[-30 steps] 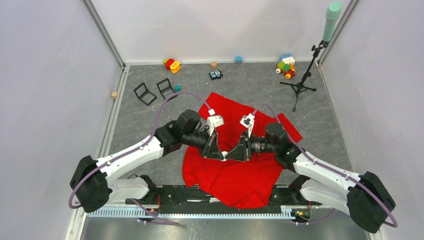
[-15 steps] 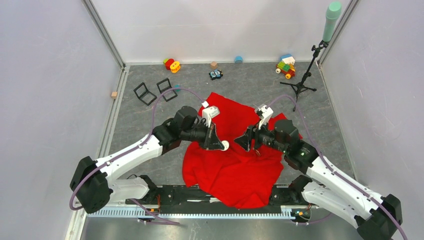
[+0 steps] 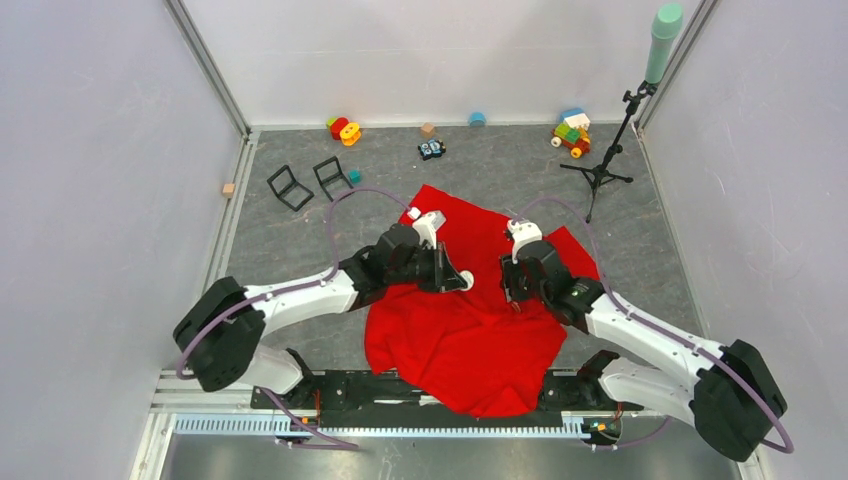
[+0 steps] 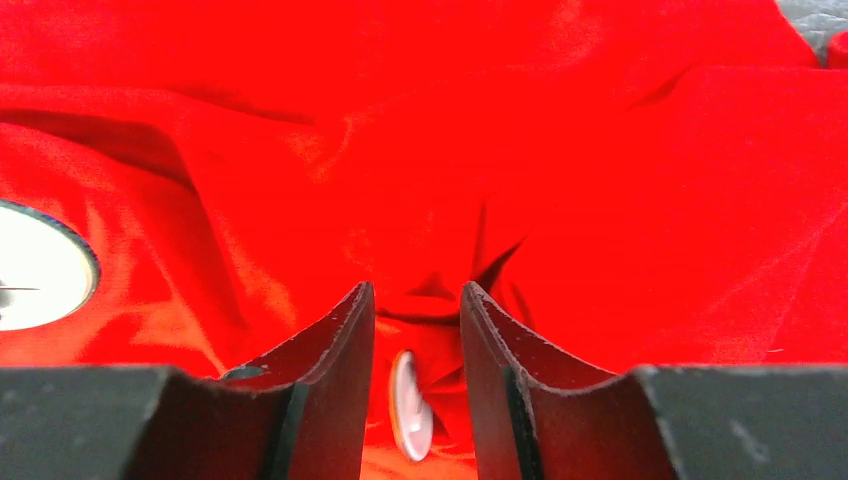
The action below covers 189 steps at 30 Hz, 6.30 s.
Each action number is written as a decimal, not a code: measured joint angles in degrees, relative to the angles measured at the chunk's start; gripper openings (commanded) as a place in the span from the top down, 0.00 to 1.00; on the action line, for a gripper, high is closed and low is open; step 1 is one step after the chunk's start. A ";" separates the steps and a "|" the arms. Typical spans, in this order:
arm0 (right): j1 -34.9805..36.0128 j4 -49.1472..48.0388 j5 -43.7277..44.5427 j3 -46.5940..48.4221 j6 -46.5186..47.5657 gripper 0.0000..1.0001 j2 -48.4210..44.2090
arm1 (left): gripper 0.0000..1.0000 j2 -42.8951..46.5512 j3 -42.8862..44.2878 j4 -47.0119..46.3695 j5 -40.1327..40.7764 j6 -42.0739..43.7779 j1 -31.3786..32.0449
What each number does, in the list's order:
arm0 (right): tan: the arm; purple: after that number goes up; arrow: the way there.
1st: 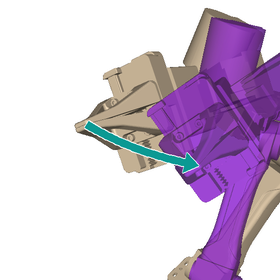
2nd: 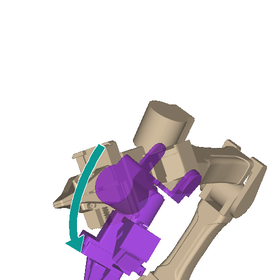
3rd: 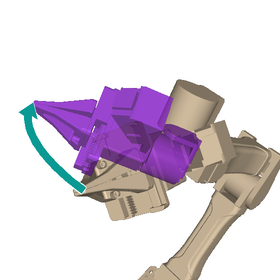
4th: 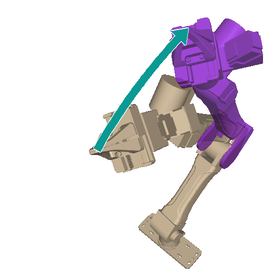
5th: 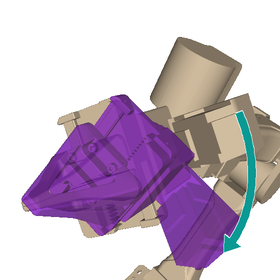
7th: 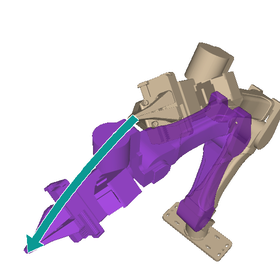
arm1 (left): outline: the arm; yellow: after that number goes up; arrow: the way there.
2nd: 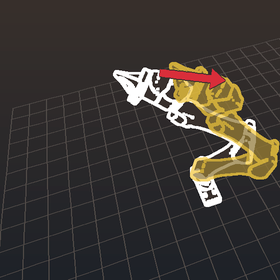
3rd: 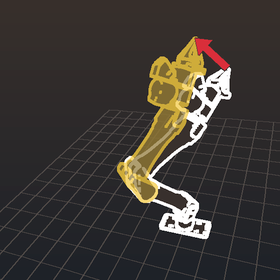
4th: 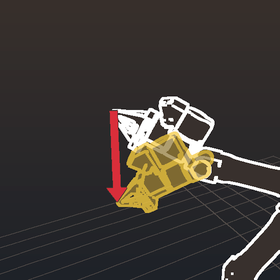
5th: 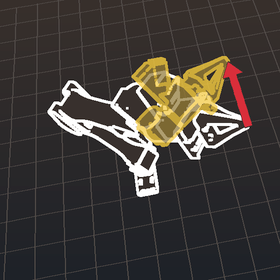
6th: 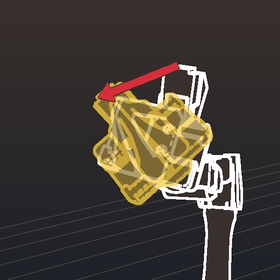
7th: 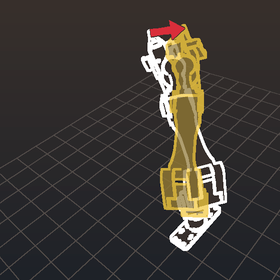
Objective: Pin the brooch onto the clothing
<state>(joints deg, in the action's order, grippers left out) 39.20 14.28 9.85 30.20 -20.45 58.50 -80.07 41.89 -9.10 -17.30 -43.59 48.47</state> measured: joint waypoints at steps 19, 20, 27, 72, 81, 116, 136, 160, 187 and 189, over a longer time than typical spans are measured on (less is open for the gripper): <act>-4.37 -8.39 -0.83 -6.14 2.60 1.00 3.56 | 0.98 -15.34 5.97 -4.79 6.56 -2.67 4.92; -4.37 -8.96 -1.16 -6.29 2.75 1.00 3.54 | 0.98 -16.00 6.27 -4.81 6.93 -2.67 5.27; -4.39 -11.98 -2.95 -9.42 2.91 1.00 -1.84 | 0.98 -19.23 7.54 -4.79 9.70 -2.67 7.45; -4.50 -19.82 -17.53 -16.68 3.41 1.00 -11.56 | 0.98 -22.62 10.29 -5.62 15.54 -3.78 10.82; -4.50 -21.22 -17.66 -18.21 3.39 1.00 -11.13 | 0.98 -20.98 8.28 -8.31 15.45 -5.55 10.82; -4.76 -8.57 -11.52 -16.57 5.31 0.41 -32.59 | 0.98 -18.12 4.74 -16.37 12.22 -7.63 10.69; -4.74 -15.67 -14.36 -24.87 4.28 0.99 -26.91 | 0.98 -17.49 4.15 -17.25 10.32 -7.91 10.67; -4.72 -8.26 -15.41 -15.17 2.19 0.20 -28.59 | 0.98 -12.02 -3.61 -29.20 0.26 -6.86 5.05; -4.76 -14.71 -39.87 -15.06 6.23 0.20 -40.81 | 0.98 -0.87 -7.82 -27.85 -25.42 -2.32 2.01; -4.76 -14.71 -40.72 -15.76 5.75 0.22 -42.29 | 0.98 -0.09 -7.82 -26.34 -26.60 -1.90 2.01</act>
<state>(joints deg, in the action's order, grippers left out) 34.44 -0.43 -30.87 14.44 -14.70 16.21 -80.16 34.06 -35.44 -43.90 -45.50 50.48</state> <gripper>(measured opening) 0.813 0.053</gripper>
